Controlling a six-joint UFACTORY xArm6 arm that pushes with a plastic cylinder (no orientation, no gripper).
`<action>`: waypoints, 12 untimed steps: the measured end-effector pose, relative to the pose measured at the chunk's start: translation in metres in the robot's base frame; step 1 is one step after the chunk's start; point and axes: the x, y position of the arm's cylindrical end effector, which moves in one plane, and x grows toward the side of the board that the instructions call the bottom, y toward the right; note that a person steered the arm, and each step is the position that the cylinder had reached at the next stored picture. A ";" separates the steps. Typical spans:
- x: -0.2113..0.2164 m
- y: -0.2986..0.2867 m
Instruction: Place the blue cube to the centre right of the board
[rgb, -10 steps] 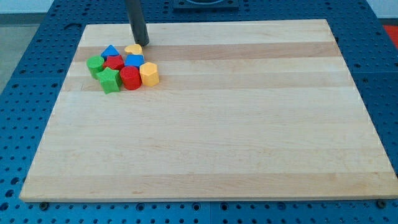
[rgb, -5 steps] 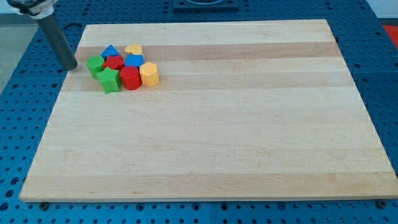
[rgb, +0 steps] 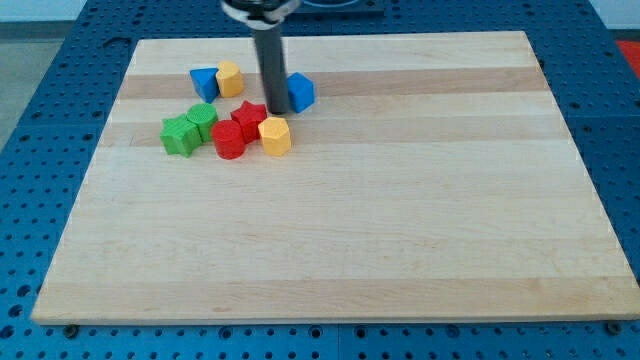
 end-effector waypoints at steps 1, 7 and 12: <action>0.000 0.046; -0.008 0.105; 0.052 0.136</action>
